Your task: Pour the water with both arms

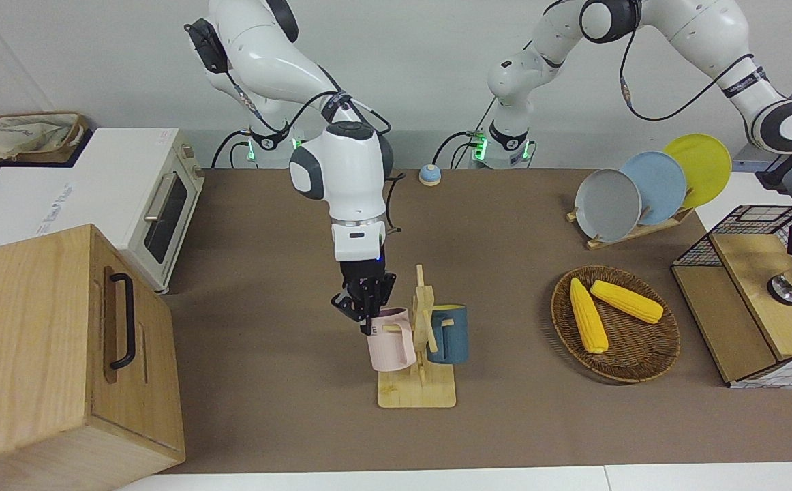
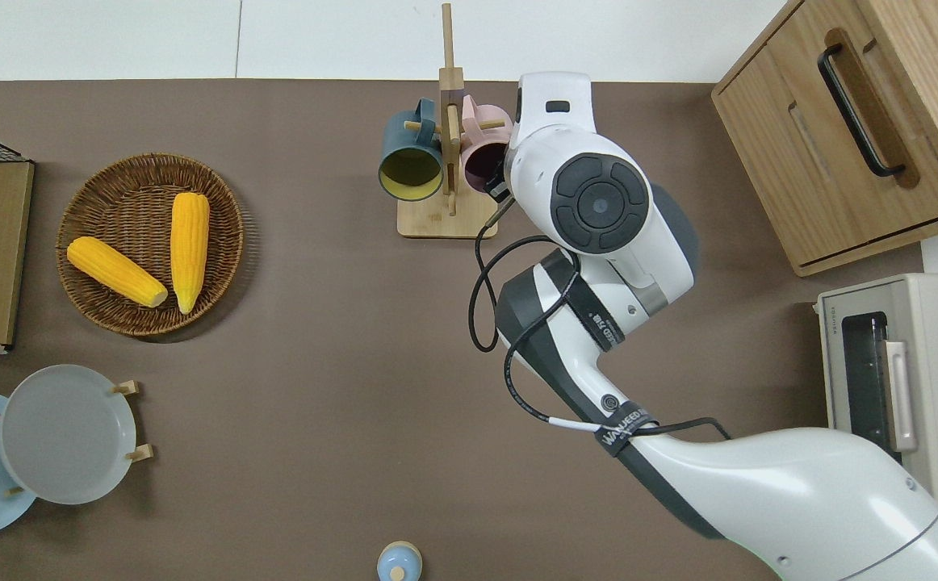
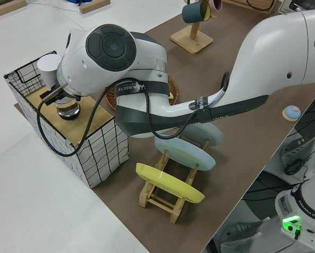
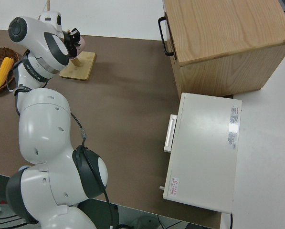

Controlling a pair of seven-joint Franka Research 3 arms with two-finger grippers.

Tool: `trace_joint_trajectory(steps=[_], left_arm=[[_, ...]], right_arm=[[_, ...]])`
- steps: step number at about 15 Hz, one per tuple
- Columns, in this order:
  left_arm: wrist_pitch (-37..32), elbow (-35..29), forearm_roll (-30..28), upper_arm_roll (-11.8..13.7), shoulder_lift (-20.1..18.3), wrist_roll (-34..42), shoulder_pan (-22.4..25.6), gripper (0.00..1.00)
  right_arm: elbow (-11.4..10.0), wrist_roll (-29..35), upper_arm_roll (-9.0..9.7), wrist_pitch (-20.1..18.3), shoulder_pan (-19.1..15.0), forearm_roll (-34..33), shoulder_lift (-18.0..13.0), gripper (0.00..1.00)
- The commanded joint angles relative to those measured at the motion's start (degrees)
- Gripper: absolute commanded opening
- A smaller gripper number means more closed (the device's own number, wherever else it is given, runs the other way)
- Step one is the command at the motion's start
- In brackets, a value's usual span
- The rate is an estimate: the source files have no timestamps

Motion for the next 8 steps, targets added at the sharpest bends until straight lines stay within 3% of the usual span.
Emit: trace_joint_trajectory(steps=[1,8], left_arm=[[0.62,1.00,-1.20,-0.25,0.38,1.47,0.58,0.00],[0.62,1.00,-1.03,-0.25,0.20,1.47,0.58,0.00]], right_arm=[[1.52,1.43,0.17,0.41,0.11,-0.35,1.37,0.052],[1.52,1.43,0.00,0.33,0.20,-0.35,1.20,0.027]])
